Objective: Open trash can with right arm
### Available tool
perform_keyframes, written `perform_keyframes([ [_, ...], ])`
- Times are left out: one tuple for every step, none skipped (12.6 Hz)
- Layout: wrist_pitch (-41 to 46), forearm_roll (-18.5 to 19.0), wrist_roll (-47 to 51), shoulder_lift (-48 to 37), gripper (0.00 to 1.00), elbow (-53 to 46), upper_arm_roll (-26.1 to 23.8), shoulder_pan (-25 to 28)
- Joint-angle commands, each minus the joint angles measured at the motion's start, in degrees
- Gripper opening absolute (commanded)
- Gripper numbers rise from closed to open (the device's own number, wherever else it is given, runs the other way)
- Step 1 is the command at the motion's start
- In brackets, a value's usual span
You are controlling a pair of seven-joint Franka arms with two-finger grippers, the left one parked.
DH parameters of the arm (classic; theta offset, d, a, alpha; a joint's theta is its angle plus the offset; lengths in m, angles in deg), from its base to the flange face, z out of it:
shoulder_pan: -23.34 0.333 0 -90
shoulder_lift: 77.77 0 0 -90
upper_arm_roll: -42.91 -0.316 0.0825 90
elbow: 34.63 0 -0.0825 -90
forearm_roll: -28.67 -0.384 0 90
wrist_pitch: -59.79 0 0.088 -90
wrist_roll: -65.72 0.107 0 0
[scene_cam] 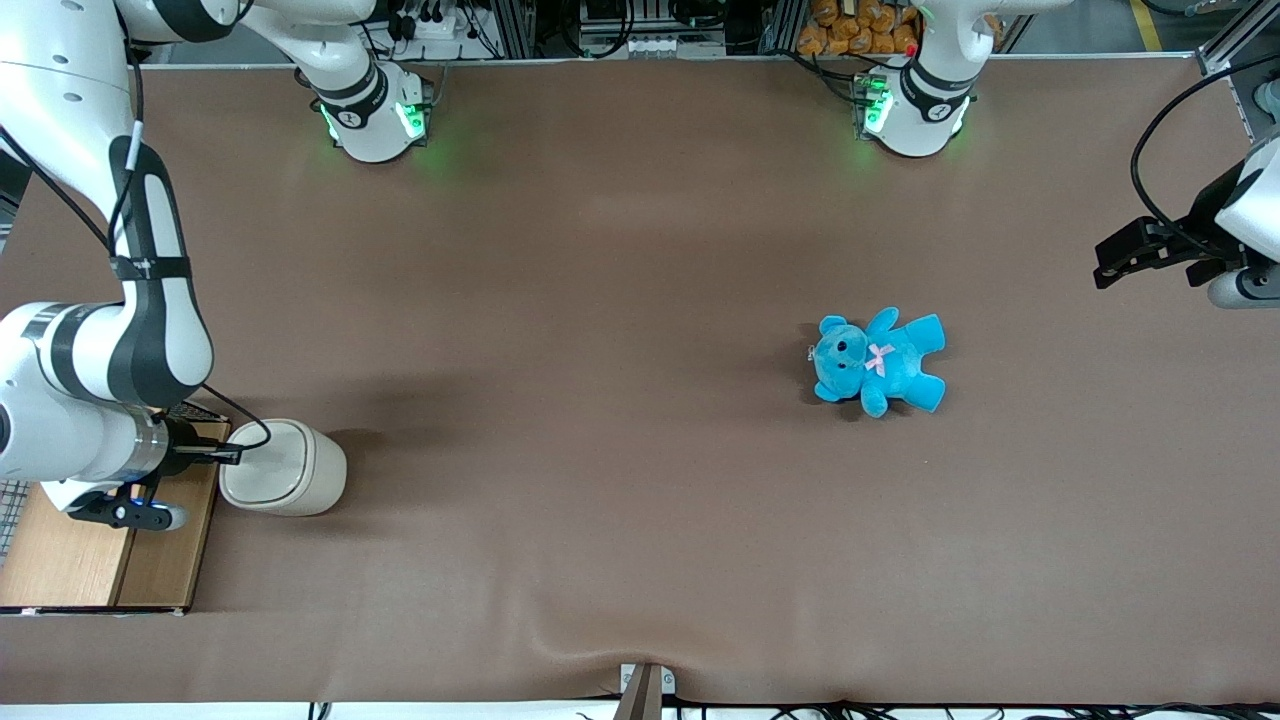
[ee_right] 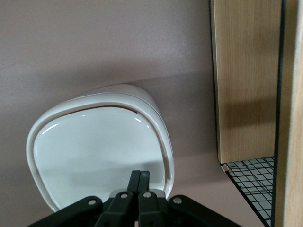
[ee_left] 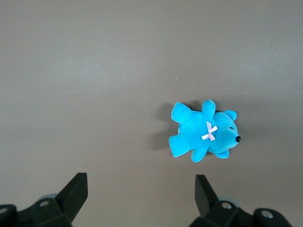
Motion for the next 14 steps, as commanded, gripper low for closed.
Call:
perform_keyframes([
  [-0.2,0.22,-0.36,1.43,0.0,-0.82,-0.21,-0.3],
  [-0.2,0.22,-0.36,1.78,0.0,-0.73,-0.21,-0.38],
  [-0.29,0.22,-0.36,2.05,0.0,-0.47,-0.21,-0.47],
  [-0.81,0.22,-0.36,2.22,0.0,-0.29,-0.21,-0.47],
  [-1.08,0.22,-0.36,2.49,0.0,0.15,-0.21,-0.47],
  [-1.69,0.22,-0.27,2.66,0.0,0.32,-0.21,-0.47],
  [-2.57,0.22,-0.27,2.93,0.0,1.02,-0.21,-0.47],
  [-3.88,0.22,-0.27,3.01,0.0,1.9,-0.21,-0.65],
  [-4.5,0.22,-0.35,3.02,0.0,2.52,-0.21,-0.65],
  [-4.33,0.22,-0.36,2.93,0.0,2.52,-0.21,-0.56],
  [-3.99,0.22,-0.27,2.67,0.0,2.44,-0.21,-0.3],
  [-3.29,0.22,-0.09,1.88,0.0,2.43,-0.21,-0.04],
  [-1.54,0.22,0.08,0.57,0.0,2.09,-0.21,0.14],
  [0.13,0.22,0.08,-1.27,0.0,2.0,-0.21,0.23],
])
